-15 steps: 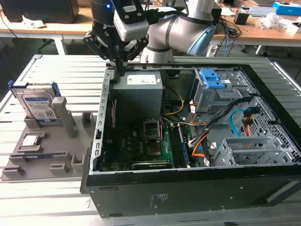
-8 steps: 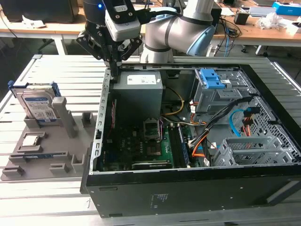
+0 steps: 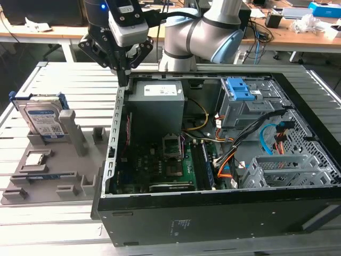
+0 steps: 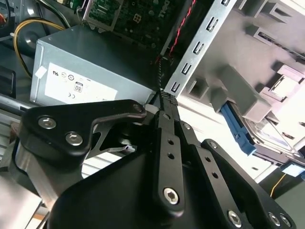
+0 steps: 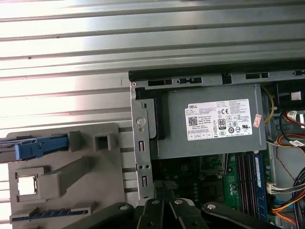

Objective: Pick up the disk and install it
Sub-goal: 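Reach for the disk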

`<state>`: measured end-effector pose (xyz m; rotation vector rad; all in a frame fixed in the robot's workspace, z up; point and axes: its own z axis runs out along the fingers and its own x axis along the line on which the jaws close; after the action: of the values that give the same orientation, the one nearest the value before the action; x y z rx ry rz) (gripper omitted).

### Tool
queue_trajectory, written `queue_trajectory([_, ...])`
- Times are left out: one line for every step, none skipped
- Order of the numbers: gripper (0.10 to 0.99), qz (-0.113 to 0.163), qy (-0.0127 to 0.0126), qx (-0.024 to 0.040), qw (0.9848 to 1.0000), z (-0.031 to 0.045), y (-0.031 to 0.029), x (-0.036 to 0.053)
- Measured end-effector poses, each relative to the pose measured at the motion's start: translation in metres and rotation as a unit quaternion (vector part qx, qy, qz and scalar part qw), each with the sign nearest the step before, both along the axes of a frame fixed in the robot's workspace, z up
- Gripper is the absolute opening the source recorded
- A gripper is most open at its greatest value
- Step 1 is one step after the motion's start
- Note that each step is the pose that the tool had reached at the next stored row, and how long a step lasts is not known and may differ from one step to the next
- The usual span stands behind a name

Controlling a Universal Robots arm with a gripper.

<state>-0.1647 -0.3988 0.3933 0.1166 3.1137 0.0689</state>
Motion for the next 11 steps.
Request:
queue_trajectory([0.102, 0.000, 0.0000, 0.0000, 1.0000, 0.0000, 0.0000, -0.0010])
queue_trajectory([0.102, 0.000, 0.0000, 0.0000, 1.0000, 0.0000, 0.0000, -0.0037])
queue_trajectory([0.102, 0.000, 0.0000, 0.0000, 1.0000, 0.0000, 0.0000, -0.0055])
queue_trajectory([0.102, 0.000, 0.0000, 0.0000, 1.0000, 0.0000, 0.0000, -0.0066])
queue_trajectory([0.102, 0.000, 0.0000, 0.0000, 1.0000, 0.0000, 0.0000, -0.0077])
queue_trajectory([0.102, 0.000, 0.0000, 0.0000, 1.0000, 0.0000, 0.0000, -0.0097])
queue_trajectory([0.102, 0.000, 0.0000, 0.0000, 1.0000, 0.0000, 0.0000, -0.0114])
queue_trajectory([0.102, 0.000, 0.0000, 0.0000, 1.0000, 0.0000, 0.0000, -0.0131])
queue_trajectory([0.102, 0.000, 0.0000, 0.0000, 1.0000, 0.0000, 0.0000, -0.0150])
queue_trajectory([0.102, 0.000, 0.0000, 0.0000, 1.0000, 0.0000, 0.0000, -0.0162])
queue_trajectory([0.102, 0.000, 0.0000, 0.0000, 1.0000, 0.0000, 0.0000, -0.0175])
